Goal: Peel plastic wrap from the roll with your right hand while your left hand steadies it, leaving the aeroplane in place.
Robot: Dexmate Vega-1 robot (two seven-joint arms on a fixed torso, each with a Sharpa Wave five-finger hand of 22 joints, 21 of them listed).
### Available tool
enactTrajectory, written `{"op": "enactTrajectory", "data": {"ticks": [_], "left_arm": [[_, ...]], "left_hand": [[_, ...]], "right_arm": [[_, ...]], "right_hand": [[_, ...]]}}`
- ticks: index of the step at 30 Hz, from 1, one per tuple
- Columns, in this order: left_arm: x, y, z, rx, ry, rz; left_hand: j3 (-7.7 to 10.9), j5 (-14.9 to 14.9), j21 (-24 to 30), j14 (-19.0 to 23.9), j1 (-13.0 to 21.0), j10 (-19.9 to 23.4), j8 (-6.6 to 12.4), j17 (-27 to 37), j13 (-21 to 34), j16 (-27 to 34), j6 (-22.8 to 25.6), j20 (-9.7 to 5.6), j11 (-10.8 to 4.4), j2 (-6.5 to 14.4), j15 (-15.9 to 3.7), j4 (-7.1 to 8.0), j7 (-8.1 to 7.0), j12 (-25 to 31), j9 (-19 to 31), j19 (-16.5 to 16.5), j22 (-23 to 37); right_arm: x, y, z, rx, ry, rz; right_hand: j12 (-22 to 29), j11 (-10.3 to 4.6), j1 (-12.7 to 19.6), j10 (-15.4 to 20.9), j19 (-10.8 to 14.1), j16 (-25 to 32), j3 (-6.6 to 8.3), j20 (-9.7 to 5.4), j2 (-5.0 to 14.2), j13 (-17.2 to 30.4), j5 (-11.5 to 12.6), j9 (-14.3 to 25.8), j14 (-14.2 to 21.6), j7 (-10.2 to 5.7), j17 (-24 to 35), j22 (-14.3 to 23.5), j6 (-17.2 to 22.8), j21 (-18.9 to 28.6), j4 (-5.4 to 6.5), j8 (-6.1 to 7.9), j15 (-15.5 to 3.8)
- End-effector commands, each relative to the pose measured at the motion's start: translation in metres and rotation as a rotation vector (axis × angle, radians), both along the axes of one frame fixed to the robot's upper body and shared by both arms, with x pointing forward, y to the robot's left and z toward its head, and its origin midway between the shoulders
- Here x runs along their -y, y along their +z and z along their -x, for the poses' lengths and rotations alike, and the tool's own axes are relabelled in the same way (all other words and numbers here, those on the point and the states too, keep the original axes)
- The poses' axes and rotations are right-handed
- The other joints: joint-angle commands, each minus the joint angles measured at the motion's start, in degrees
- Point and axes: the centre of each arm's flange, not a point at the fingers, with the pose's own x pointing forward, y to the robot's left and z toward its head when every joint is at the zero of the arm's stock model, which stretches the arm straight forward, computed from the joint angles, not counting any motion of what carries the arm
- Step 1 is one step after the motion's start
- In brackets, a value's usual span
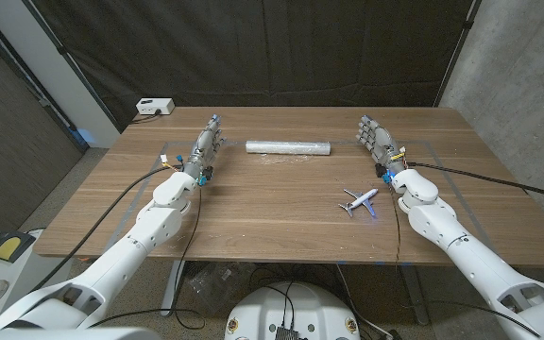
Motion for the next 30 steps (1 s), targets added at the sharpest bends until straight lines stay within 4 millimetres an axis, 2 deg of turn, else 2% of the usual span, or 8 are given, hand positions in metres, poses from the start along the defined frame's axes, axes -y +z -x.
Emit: {"op": "enactTrajectory", "data": {"ticks": [1, 3, 4, 7, 15, 30], "left_arm": [[0.001, 0.000, 0.002, 0.006, 0.009, -0.026], [0.001, 0.000, 0.002, 0.011, 0.013, -0.030], [0.000, 0.001, 0.002, 0.012, 0.016, -0.029], [-0.001, 0.002, 0.002, 0.012, 0.026, -0.030], [0.000, 0.004, 0.001, 0.019, 0.050, -0.047], [0.001, 0.012, -0.001, 0.033, 0.077, -0.078]], "left_hand": [[2.40, -0.4, 1.4, 5.6, 3.1, 4.3, 1.72, 0.8, 1.4, 0.9, 4.2, 0.49, 2.72, 1.0, 0.73, -2.00, 2.71, 1.5, 1.1, 1.9, 0.6], [1.23, -0.7, 1.3, 3.3, 2.0, 1.7, -0.50, 1.2, 1.5, 0.0, -0.6, -0.10, 2.30, -0.8, 0.68, -1.88, -0.08, 0.2, 0.9, 1.1, 0.8], [0.86, -0.7, 1.3, 2.6, 1.7, 1.0, -1.16, 1.2, 1.5, -0.3, -2.1, -0.20, 2.02, -1.3, 0.59, -1.82, -0.97, -0.1, 0.8, 1.0, 0.8], [0.47, -0.7, 1.2, 2.2, 1.4, 0.1, -1.64, 1.2, 1.4, -0.4, -3.4, -0.33, 1.60, -1.8, 0.57, -1.74, -1.46, -0.4, 0.7, 0.7, 0.8], [0.13, -0.6, 1.2, 2.4, 1.1, 0.3, -1.62, 1.2, 1.4, -0.2, -3.5, -0.21, 1.63, -2.3, 0.37, -1.73, -1.36, -0.3, 0.6, 0.6, 0.8], [0.03, -0.5, 1.5, 3.0, 1.3, 1.1, -1.39, 1.1, 1.3, 0.0, -3.2, -0.17, 1.72, -2.5, 0.16, -1.95, -1.09, 0.0, 0.5, 1.0, 0.8]], "right_arm": [[0.001, -0.002, 0.000, -0.017, 0.004, 0.011], [0.001, -0.001, 0.000, -0.014, 0.004, 0.007], [0.001, -0.001, -0.001, -0.014, 0.005, 0.008], [0.000, 0.001, -0.001, -0.017, 0.005, 0.016], [0.000, 0.000, -0.004, -0.022, 0.011, 0.009], [0.001, 0.001, -0.006, -0.026, -0.012, 0.029]], "right_hand": [[1.6, 2.25, 0.2, 4.6, 2.6, 1.0, 0.30, 2.03, -0.43, 0.4, 0.5, 0.3, 5.4, 0.67, 0.3, 0.3, 2.1, 1.2, -0.05, 0.68, 0.54], [0.3, 1.49, 0.4, 1.8, 1.5, -0.3, 0.37, 1.85, -0.47, 0.4, 0.6, 0.3, 3.2, -0.03, 0.3, 0.4, 0.5, 0.8, -0.26, 0.01, 0.68], [0.2, 1.54, 0.5, 1.4, 1.4, -0.4, 0.38, 1.87, -0.48, 0.4, 0.6, 0.3, 3.0, -0.06, 0.3, 0.4, 0.5, 0.7, -0.31, 0.00, 0.73], [0.1, 1.64, 0.5, 1.3, 1.4, -0.3, 0.38, 1.91, -0.50, 0.4, 0.6, 0.3, 3.0, -0.11, 0.3, 0.3, 0.5, 0.7, -0.34, 0.01, 0.77], [0.8, 2.20, 0.5, 3.2, 1.7, 0.1, 0.25, 2.26, -0.74, 0.4, 0.5, 0.3, 4.5, -0.18, 0.4, 0.4, 2.2, 0.9, -0.46, 0.66, 1.43], [1.1, 2.48, 0.4, 4.1, 1.9, 0.1, 0.17, 2.23, -0.83, 0.4, 0.5, 0.3, 5.0, -0.11, 0.4, 0.4, 2.7, 1.0, -0.50, 0.71, 1.60]]}}
